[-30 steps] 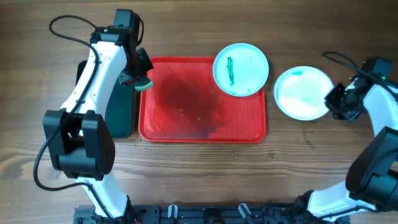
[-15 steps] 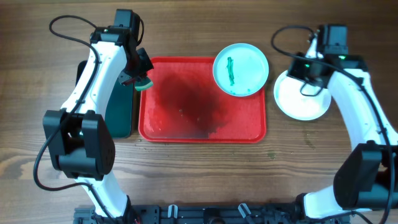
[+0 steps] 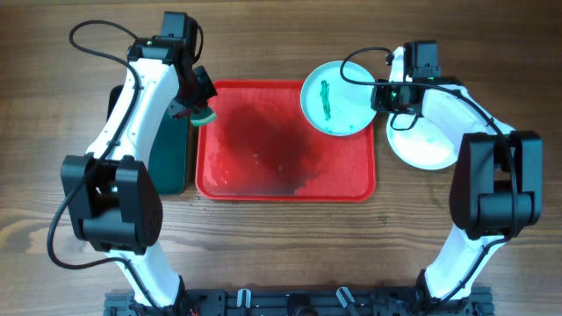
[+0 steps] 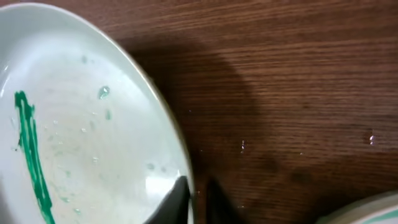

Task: Clean dirty plates on tray and stack at the side
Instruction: 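Grasp the rim of the last plate on the red tray with right gripper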

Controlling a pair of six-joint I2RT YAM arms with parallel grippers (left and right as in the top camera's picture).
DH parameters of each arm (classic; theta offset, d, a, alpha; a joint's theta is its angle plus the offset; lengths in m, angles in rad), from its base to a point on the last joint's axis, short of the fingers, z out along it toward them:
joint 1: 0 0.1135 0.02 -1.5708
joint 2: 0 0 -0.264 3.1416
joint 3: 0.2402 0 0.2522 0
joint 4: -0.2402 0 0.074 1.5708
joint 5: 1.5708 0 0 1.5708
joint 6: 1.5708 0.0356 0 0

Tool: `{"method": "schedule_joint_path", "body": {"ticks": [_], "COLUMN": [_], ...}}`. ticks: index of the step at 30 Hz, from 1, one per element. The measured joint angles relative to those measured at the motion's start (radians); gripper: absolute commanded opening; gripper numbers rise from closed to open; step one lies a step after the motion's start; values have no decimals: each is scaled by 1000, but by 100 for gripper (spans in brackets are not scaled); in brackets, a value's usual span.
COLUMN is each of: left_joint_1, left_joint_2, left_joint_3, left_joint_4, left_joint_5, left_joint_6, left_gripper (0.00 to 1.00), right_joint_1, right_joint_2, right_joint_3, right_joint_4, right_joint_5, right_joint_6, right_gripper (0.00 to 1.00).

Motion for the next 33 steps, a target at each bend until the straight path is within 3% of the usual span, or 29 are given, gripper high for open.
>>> {"method": "schedule_joint_path", "body": {"ticks": [7, 10, 16, 19, 21, 27, 33], "left_joint_1": [0, 0, 0, 0, 0, 0, -4], "left_joint_2": [0, 0, 0, 0, 0, 0, 0], "left_joint_3": [0, 0, 0, 0, 0, 0, 0], "left_joint_4": [0, -1, 0, -2, -4, -4, -4], "left_joint_5": [0, 0, 0, 0, 0, 0, 0], "left_joint_6": [0, 0, 0, 0, 0, 0, 0], "left_gripper": [4, 4, 4, 4, 4, 4, 4], "right_joint_1": [35, 159, 385, 431, 430, 410, 378], "right_joint_2": [-13, -63, -71, -71, -71, -71, 15], "right_joint_3": [25, 30, 29, 29, 29, 28, 31], "right_joint_4": [-175, -258, -266, -253, -243, -149, -123], "right_joint_5": [-54, -64, -20, 8, 18, 8, -64], "right_joint_6": [16, 96, 352, 414, 425, 316, 245], "right_gripper": [4, 4, 4, 28, 38, 37, 15]}}
